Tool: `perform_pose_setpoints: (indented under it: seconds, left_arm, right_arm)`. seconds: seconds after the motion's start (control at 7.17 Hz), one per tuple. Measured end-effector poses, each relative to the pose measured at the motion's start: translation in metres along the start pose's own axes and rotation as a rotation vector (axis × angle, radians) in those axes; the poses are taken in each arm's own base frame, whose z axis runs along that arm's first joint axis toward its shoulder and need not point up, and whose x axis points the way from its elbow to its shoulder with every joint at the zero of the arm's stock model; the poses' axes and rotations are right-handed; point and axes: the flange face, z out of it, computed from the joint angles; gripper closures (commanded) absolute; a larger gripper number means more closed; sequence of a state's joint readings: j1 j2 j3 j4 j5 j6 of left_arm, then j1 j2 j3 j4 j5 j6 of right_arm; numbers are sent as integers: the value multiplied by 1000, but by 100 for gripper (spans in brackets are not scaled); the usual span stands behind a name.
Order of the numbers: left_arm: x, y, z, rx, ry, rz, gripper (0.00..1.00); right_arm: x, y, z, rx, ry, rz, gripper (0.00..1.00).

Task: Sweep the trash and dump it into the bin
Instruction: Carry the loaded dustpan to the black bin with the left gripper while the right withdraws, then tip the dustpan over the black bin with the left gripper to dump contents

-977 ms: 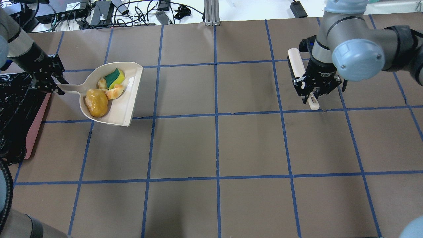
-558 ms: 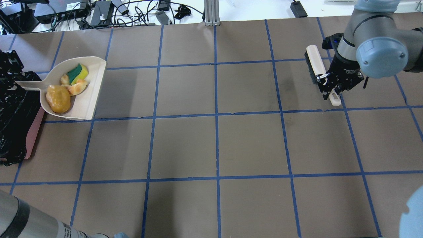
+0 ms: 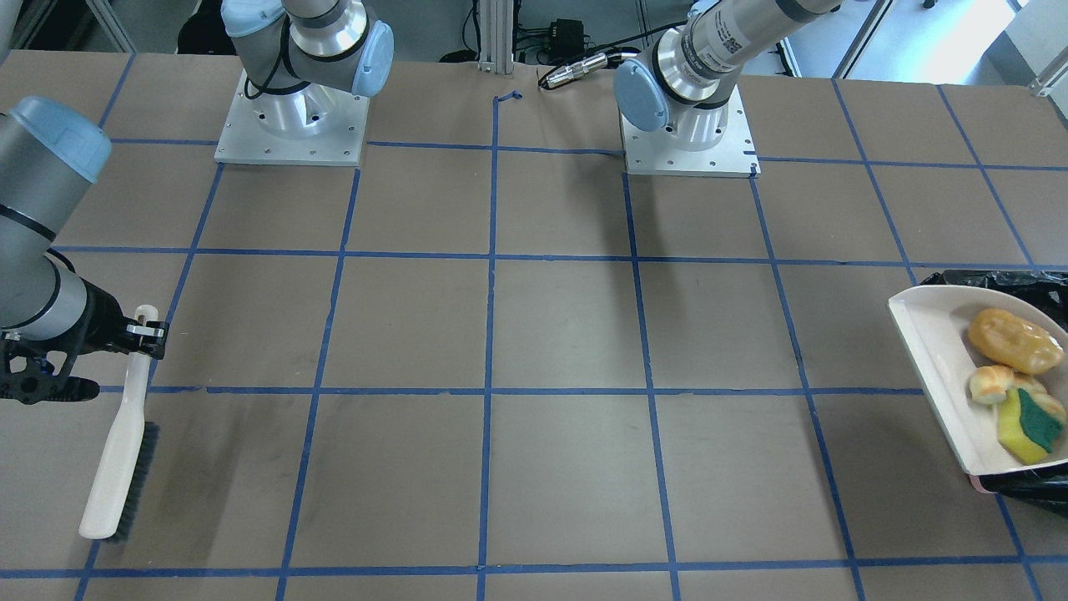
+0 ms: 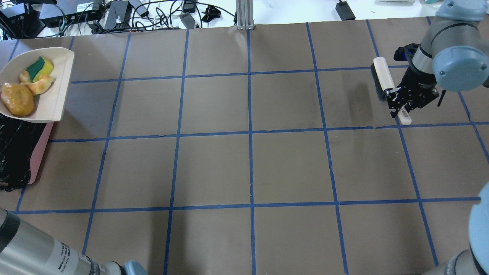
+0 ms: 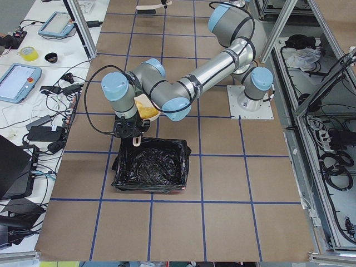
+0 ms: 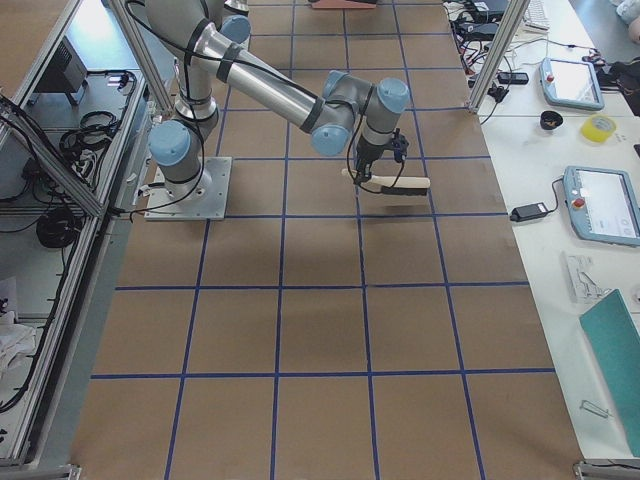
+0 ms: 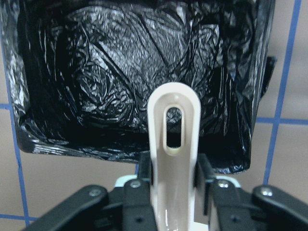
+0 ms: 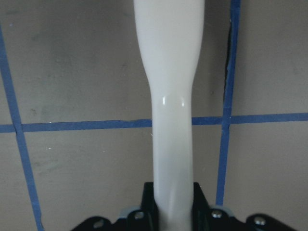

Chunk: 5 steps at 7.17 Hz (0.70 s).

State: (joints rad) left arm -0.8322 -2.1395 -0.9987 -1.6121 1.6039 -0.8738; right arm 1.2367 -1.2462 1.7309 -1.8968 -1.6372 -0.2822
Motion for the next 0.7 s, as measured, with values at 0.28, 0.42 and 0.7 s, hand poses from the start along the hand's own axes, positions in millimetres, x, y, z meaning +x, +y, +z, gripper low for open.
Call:
perform_pose_setpoints:
  seconds: [0.28,0.42,0.7]
  left_arm:
    - [-1,-53,-7,15,14,-9,100]
    - [-2,-77,-9,29,25,-9,100]
    - [-11,-124,-3,66,22,3,100]
  right_arm:
    - [10,-6,9,7,2,-12,100]
    - [10,-7,16,-4,3,-22,100]
    - [10,-7,29,-29,0,-34,100]
